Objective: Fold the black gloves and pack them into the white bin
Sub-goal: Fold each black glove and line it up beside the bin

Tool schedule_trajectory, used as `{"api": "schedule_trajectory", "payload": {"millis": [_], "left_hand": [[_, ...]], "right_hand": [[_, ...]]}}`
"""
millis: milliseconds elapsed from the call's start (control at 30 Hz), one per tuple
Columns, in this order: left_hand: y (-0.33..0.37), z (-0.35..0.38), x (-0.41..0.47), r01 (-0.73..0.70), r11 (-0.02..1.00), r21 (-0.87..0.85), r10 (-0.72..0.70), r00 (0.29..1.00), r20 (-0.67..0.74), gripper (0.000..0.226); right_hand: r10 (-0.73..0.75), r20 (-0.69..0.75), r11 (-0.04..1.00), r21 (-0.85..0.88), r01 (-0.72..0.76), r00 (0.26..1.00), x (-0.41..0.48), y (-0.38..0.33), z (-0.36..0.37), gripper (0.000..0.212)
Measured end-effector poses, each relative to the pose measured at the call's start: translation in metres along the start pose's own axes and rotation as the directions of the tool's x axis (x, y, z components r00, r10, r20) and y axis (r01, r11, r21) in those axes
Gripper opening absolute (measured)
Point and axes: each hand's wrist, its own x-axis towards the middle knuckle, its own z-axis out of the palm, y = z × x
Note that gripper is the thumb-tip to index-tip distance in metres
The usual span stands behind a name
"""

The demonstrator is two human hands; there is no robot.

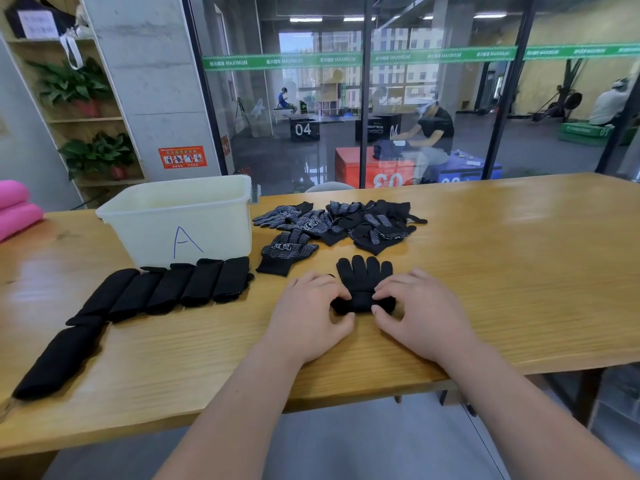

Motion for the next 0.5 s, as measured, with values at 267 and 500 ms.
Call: {"api": "schedule_trajectory", "payload": {"millis": [267, 500], "left_hand": [[-0.005, -0.003, 0.000, 0.061, 0.991, -0.115, -0.061, 0.998, 0.002, 0.025], [-0.005, -0.005, 0.000, 0.122, 0.965, -0.233, -0.119, 0.993, 0.026, 0.026]], "right_hand": [[0.078, 0.109, 0.988, 0.122, -0.091, 0.991, 0.001, 0.004, -0.004, 0.025], [0.212, 0.155, 0.872, 0.415, -0.258, 0.965, 0.002, 0.012, -0.006, 0.022]]}}
